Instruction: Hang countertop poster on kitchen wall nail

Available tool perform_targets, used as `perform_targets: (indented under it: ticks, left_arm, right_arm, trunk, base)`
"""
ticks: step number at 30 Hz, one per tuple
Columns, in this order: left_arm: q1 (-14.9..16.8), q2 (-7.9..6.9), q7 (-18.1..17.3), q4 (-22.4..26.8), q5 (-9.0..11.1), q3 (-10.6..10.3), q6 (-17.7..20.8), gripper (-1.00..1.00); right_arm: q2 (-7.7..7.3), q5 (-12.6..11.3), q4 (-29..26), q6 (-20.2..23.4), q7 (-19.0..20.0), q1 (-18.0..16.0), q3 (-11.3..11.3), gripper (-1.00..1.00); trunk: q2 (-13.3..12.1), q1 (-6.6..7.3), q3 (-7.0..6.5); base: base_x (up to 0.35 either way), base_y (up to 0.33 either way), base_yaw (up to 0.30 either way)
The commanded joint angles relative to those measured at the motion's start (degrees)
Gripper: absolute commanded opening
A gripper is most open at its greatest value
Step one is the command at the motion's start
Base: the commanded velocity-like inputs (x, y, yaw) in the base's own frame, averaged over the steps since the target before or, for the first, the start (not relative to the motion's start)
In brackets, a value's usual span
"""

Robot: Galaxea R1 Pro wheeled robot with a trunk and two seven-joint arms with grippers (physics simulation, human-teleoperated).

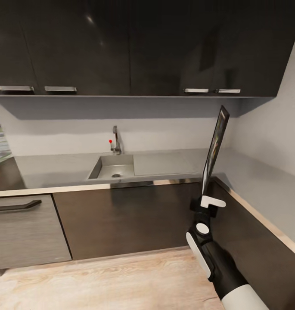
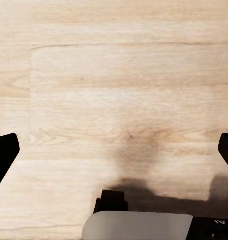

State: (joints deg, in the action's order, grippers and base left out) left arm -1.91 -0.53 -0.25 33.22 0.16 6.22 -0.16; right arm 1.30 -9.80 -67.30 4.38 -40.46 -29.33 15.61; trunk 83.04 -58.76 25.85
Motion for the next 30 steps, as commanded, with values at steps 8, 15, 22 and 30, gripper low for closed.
perform_targets:
  ticks: [8,15,22,30]
  left_arm:
    - [0.0,0.00,0.0,0.1,0.0,0.1,0.0,1.00]
    - [0.0,0.00,-0.1,0.1,0.0,0.0,0.0,1.00]
    - [0.0,0.00,-0.1,0.1,-0.1,0.0,-0.1,1.00]
    - [0.0,-0.03,-0.1,0.1,-0.2,0.0,-1.4,1.00]
  right_arm:
    - [-0.17,0.1,-7.6,3.9,-0.2,5.5,3.3,-1.00]
    - [-1.48,0.3,-9.8,4.8,5.3,7.8,6.0,-1.00]
    - [-4.18,0.4,-10.1,4.4,22.3,9.1,6.1,-1.00]
    - [-8.43,0.4,-12.2,4.1,46.4,11.0,5.7,-1.00]
  trunk:
    - [0.0,0.03,0.05]
    - [0.0,0.03,0.05]
    - [0.0,0.03,0.05]
    - [0.0,0.03,0.05]
  base:
    - [-0.325,0.000,0.000]
    - [-0.284,0.000,0.000]
    - [-0.059,0.000,0.000]
    - [-0.006,0.000,0.000]
